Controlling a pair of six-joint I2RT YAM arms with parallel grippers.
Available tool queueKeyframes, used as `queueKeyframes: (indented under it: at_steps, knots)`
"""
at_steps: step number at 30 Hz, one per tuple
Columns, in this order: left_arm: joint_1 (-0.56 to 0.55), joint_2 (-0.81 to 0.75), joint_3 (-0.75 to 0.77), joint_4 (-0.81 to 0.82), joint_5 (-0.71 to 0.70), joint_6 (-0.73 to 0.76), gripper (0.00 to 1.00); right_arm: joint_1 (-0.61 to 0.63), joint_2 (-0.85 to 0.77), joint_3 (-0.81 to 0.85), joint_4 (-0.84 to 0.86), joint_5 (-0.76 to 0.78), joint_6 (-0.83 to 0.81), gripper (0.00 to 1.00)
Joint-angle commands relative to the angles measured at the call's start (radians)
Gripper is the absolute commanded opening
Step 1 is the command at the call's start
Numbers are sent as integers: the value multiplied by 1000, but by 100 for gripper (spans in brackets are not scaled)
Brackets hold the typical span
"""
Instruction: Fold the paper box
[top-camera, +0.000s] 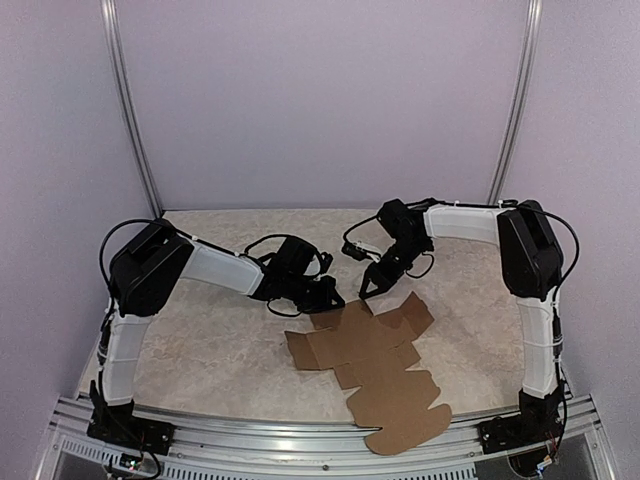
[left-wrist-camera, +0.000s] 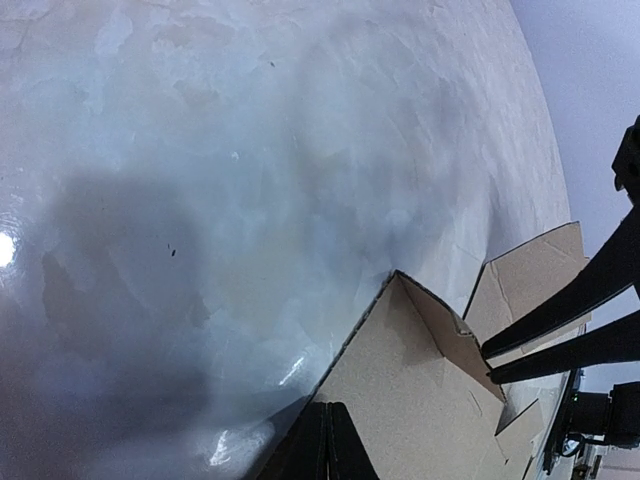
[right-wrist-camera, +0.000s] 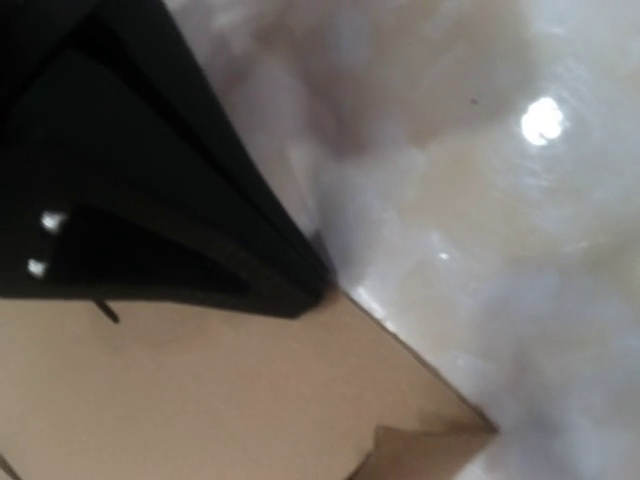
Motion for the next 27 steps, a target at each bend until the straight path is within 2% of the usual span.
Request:
queueKeyframes:
  at_steps: [1, 4, 13, 16, 20, 22, 27]
  knots:
    - [-13, 49, -22, -78, -12, 3, 2, 14, 48, -23, -13, -49, 1, 4]
    - [-13, 50, -22, -74, -10, 1, 2, 17, 63, -21, -9, -59, 5, 5]
    - [-13, 47, -23, -73, -11, 1, 2, 18, 140, -25, -16, -94, 4, 15]
    - [-13, 44, -25, -68, -12, 1, 2, 19, 149, -30, -10, -78, 4, 20]
    - [-12, 5, -61, -35, -11, 20, 4, 16, 164, -48, 5, -17, 21, 22]
    - [-12, -49, -102, -19, -28, 40, 11, 15, 179, -55, 7, 2, 23, 21]
    - [-3, -268, -230, -98, -165, 34, 45, 13, 198, -61, 9, 5, 21, 20]
